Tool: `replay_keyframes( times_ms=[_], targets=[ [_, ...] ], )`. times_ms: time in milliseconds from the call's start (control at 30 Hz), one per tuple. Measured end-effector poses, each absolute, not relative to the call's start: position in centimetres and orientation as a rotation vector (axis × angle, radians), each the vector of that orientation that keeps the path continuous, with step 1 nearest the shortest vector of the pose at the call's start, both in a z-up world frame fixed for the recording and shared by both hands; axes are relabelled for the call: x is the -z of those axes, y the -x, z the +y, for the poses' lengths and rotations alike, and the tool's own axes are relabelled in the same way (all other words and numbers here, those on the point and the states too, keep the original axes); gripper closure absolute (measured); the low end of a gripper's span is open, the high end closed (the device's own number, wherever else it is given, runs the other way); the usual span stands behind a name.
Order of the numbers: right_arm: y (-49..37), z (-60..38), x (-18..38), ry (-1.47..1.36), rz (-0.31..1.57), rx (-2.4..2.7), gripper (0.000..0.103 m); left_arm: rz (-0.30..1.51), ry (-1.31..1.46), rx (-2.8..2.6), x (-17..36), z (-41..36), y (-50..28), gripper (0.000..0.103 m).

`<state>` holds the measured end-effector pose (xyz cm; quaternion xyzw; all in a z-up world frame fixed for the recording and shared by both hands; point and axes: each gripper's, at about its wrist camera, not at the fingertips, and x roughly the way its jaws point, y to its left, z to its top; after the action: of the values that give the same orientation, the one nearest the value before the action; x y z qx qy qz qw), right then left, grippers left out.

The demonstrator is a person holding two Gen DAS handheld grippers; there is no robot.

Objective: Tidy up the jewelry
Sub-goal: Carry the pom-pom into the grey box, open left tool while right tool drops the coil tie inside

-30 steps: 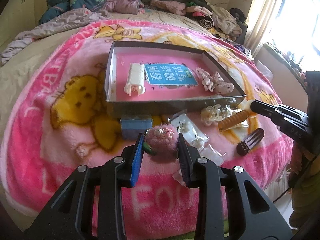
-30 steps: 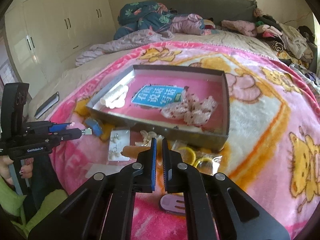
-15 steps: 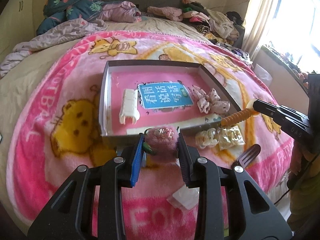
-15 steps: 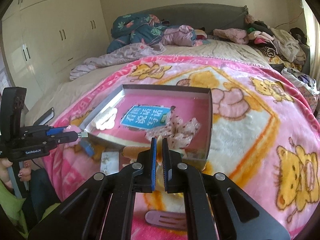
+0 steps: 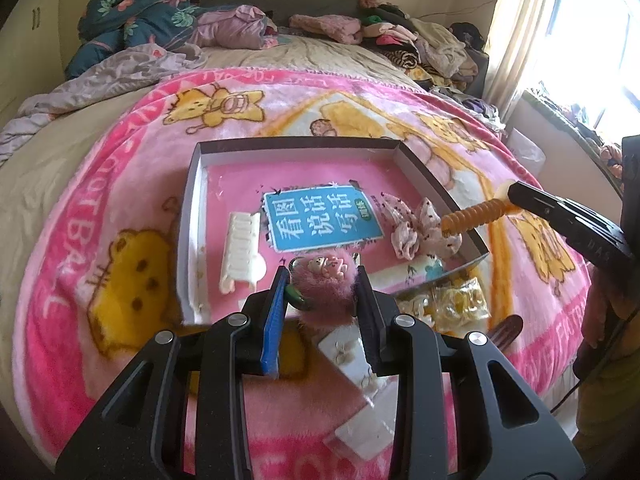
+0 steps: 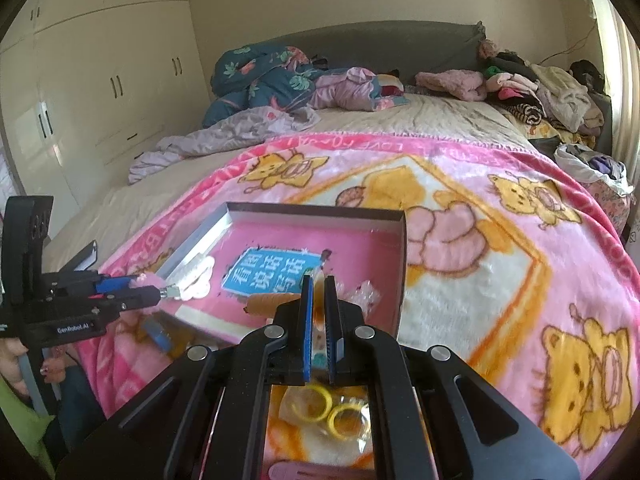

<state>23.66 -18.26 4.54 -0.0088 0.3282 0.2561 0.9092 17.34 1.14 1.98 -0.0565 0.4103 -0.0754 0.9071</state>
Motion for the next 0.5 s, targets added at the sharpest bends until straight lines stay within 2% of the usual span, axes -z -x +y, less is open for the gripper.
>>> replay_keyframes(
  times_ms=[500],
  targets=[
    [-28.0,-17.9,-4.3,0.018,0.682,-0.485,0.097,0.873,0.124,0.160,-0.7,0.6,-21.6,0.078]
  ],
)
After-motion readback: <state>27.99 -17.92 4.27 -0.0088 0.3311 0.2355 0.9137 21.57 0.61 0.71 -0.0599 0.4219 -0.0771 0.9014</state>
